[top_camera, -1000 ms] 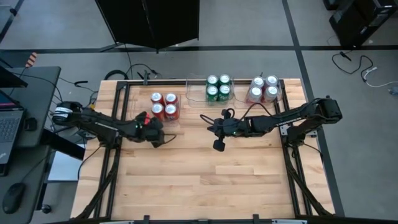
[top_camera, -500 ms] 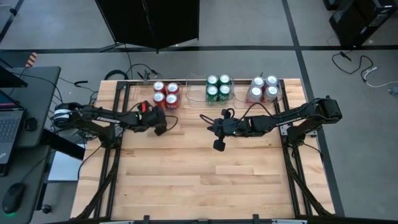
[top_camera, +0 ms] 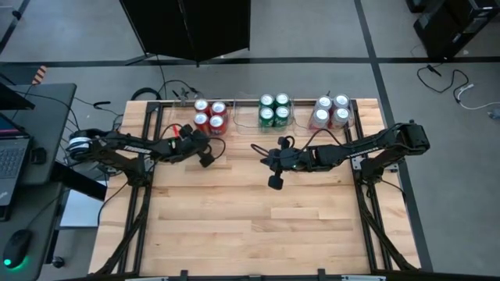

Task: Sort soda cans
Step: Move the bottom transparent bin from the middle to the top left of the table

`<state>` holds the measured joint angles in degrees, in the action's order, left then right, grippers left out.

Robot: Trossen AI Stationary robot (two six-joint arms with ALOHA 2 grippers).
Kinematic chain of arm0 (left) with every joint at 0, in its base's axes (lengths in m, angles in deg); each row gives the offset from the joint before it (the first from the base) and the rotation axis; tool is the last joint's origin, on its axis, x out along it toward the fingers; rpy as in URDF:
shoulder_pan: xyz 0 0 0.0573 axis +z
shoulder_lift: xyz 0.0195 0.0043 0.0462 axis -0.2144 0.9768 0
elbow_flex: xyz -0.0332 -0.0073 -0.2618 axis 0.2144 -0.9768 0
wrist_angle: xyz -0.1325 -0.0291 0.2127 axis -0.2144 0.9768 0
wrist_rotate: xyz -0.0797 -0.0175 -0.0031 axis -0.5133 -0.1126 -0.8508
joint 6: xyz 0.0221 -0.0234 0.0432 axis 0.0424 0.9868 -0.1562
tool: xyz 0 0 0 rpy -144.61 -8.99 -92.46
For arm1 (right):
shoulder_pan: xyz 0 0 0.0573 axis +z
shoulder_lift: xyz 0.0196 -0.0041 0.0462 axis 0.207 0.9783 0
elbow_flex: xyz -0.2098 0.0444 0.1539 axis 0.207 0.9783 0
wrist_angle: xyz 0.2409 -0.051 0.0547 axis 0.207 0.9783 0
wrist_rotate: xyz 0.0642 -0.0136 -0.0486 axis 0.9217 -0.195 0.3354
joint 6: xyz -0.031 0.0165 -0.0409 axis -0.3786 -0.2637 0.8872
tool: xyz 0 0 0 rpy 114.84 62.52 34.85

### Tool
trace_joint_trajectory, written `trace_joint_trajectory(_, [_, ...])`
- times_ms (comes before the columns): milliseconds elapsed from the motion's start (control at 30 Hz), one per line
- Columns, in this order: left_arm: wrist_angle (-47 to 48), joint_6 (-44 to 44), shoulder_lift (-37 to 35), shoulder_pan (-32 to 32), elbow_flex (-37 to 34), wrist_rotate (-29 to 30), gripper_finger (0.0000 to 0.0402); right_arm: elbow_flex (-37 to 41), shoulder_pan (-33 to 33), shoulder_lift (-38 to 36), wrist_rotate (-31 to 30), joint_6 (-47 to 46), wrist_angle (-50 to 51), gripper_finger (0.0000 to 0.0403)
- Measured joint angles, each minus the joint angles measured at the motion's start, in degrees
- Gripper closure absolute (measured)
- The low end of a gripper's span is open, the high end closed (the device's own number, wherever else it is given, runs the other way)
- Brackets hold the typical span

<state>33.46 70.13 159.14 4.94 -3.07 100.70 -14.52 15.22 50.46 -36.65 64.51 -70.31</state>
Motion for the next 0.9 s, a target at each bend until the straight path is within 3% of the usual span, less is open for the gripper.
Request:
trace_joint_trajectory(467, [-15.7,0.5,6.4,3.7,0.2,-1.2,0.0401,0.0,0.0,0.0,0.0,2.7,0.5,0.0403])
trace_joint_trajectory(900, [-20.0,0.2,6.7,5.7,0.2,-2.8,0.0401,0.0,-0.3,0.0,0.1,6.4,0.8,0.0403])
